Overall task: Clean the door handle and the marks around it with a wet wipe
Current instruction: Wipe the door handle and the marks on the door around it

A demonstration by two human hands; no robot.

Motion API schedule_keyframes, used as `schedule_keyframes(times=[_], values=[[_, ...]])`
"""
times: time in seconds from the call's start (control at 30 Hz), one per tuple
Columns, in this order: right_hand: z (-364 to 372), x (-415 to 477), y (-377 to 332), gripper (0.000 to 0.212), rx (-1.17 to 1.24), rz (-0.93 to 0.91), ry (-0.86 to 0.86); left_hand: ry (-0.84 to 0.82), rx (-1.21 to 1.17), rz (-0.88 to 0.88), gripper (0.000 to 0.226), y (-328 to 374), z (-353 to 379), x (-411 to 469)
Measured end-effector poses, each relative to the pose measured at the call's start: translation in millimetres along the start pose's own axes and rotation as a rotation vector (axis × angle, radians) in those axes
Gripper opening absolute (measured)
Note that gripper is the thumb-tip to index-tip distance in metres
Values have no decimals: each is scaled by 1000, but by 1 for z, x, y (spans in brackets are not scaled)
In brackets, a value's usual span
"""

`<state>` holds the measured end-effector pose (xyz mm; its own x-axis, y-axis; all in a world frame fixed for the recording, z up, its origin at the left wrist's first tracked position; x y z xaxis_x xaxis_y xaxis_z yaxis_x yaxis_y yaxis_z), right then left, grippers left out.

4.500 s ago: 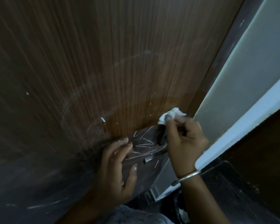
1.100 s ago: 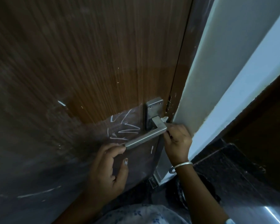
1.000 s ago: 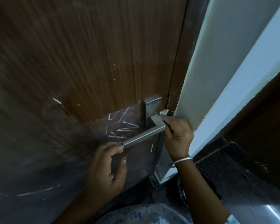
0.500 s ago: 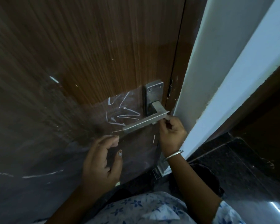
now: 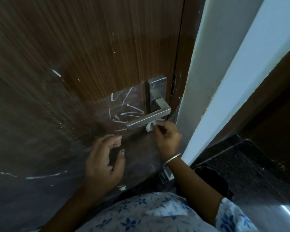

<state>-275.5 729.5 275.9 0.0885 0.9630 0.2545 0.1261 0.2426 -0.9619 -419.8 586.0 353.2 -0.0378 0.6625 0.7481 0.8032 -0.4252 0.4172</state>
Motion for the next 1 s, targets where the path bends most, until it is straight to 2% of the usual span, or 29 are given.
schedule_keyframes(times=[0.07, 0.2, 0.27, 0.43, 0.63, 0.73, 0.9, 1.0], values=[[2, -2, 2, 20, 15, 2, -27, -1, 0, 19, 29, 3, 0, 3], [-11, 8, 28, 30, 86, 311, 54, 10, 3, 9, 29, 3, -7, 2], [-5, 5, 27, 27, 65, 278, 52, 16, 0, -8, 29, 2, -8, -1], [20, -11, 8, 10, 10, 30, -105, 7, -4, 3, 29, 6, -6, 0], [8, -7, 13, 29, 64, 195, -10, 37, -5, -48, 29, 1, -17, -3], [24, -21, -8, 26, 68, 106, -130, 41, 1, -54, 29, 0, -21, -2], [43, -52, -53, 10, -40, -230, -285, 98, 23, -106, 30, -7, -36, 4], [51, -67, -81, 13, -105, -394, -329, 126, 19, -134, 29, -9, -44, 9]])
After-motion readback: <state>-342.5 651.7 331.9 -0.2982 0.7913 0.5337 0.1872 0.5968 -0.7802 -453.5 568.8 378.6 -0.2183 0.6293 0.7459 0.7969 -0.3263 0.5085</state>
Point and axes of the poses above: each hand's wrist, its own x-axis towards the middle knuckle, its own z-axis out of the palm, y = z × x, the point moved 5 cm from there along x, towards the middle knuckle, and after that the axes turned 13 degrees about z, right-handed, at the moved point
